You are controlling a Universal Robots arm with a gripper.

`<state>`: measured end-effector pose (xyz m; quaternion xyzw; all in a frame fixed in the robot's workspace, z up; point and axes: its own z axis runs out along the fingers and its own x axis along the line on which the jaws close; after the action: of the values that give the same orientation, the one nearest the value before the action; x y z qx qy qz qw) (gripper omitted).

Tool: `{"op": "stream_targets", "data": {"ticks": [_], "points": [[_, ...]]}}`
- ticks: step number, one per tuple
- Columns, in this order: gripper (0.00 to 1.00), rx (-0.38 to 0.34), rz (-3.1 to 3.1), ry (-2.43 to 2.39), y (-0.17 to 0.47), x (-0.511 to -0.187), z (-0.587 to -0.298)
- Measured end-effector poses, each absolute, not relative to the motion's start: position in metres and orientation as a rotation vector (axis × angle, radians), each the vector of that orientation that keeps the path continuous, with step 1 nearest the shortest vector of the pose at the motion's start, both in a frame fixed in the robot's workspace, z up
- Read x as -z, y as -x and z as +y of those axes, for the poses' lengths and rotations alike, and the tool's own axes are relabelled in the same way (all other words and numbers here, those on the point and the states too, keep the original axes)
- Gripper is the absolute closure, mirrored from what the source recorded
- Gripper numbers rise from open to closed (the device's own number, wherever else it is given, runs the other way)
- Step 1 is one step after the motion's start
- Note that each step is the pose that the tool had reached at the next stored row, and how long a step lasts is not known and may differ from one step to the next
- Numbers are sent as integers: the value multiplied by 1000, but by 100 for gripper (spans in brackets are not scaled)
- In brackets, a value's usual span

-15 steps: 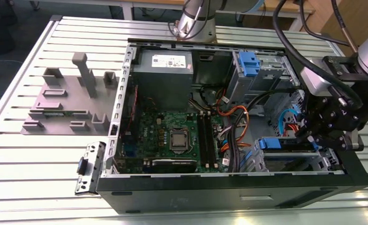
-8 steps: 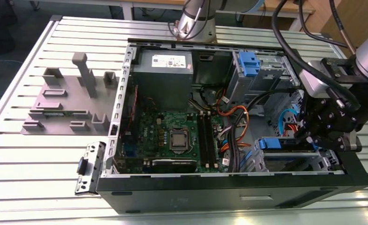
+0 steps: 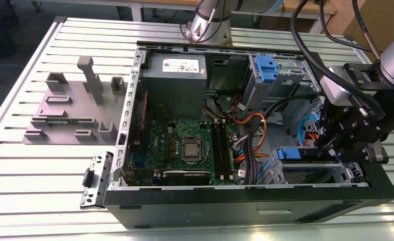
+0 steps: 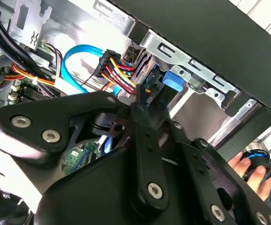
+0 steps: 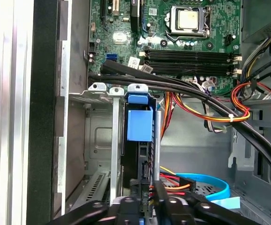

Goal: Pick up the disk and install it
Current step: 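Insert the first disk wire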

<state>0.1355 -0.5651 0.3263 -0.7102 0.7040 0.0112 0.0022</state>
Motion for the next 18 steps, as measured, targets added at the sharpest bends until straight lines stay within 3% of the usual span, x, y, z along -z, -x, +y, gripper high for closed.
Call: {"op": "stream_targets", "data": {"ticks": [3,16,18], "points": [[68,-34,2209,2228,-135,-327,-565],[68,-35,2209,2228,-135,-343,-565],[76,-34,2209,2228,-135,-344,-565]]}}
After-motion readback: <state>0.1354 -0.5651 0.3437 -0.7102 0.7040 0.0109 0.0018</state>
